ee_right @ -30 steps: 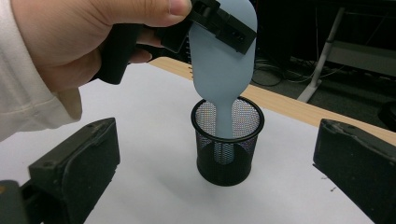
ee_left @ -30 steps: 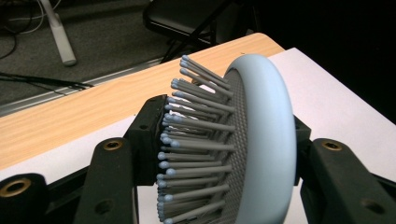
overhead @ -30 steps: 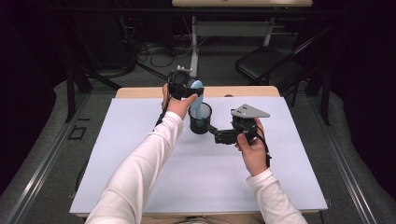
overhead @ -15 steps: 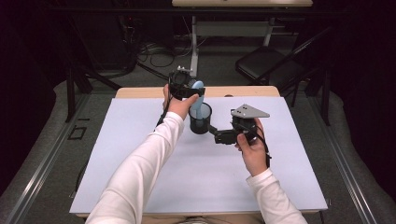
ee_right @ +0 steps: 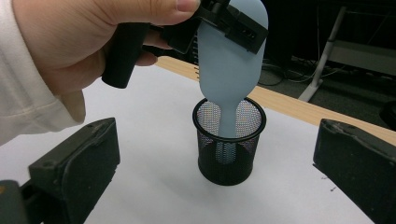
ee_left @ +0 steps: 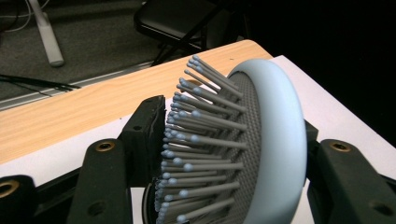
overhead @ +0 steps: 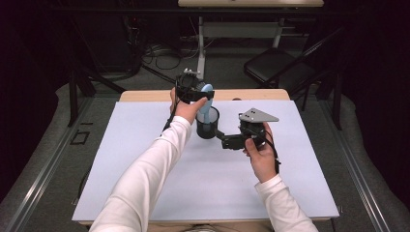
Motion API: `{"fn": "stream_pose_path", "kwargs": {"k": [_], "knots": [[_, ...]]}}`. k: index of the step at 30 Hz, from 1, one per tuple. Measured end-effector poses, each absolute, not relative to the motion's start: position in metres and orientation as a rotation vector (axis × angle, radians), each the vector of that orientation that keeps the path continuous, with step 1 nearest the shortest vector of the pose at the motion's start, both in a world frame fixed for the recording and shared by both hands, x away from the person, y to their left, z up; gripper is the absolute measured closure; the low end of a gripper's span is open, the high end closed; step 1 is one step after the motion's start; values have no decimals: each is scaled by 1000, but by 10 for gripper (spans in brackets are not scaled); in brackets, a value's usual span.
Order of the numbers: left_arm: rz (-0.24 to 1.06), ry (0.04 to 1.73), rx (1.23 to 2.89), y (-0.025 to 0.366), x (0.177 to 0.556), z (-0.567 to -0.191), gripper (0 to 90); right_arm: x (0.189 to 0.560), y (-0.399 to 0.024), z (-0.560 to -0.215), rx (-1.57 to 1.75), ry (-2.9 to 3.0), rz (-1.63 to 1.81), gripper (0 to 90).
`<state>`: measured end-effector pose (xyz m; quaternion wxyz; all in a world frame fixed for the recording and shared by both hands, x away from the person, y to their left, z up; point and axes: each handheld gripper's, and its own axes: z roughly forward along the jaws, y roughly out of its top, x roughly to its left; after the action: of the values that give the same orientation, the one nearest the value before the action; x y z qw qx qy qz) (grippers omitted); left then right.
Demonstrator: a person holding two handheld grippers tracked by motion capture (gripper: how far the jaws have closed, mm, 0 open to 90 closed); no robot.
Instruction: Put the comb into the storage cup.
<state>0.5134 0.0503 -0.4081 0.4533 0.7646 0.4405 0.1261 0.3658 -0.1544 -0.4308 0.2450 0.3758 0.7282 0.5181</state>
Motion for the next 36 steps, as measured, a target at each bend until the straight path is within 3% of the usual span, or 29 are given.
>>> {"fn": "stream_pose_path", "kwargs": {"k": [13,22,36], "knots": [[323,1118,1899,49,514,-411,327,366,-154,-432,1022,1991,1411,0],[320,1144,1865,51,514,-411,196,366,-153,-433,1024,1996,1409,0],[322,1144,1824,52,512,-407,146,366,-153,-433,1024,1996,1405,0]]}}
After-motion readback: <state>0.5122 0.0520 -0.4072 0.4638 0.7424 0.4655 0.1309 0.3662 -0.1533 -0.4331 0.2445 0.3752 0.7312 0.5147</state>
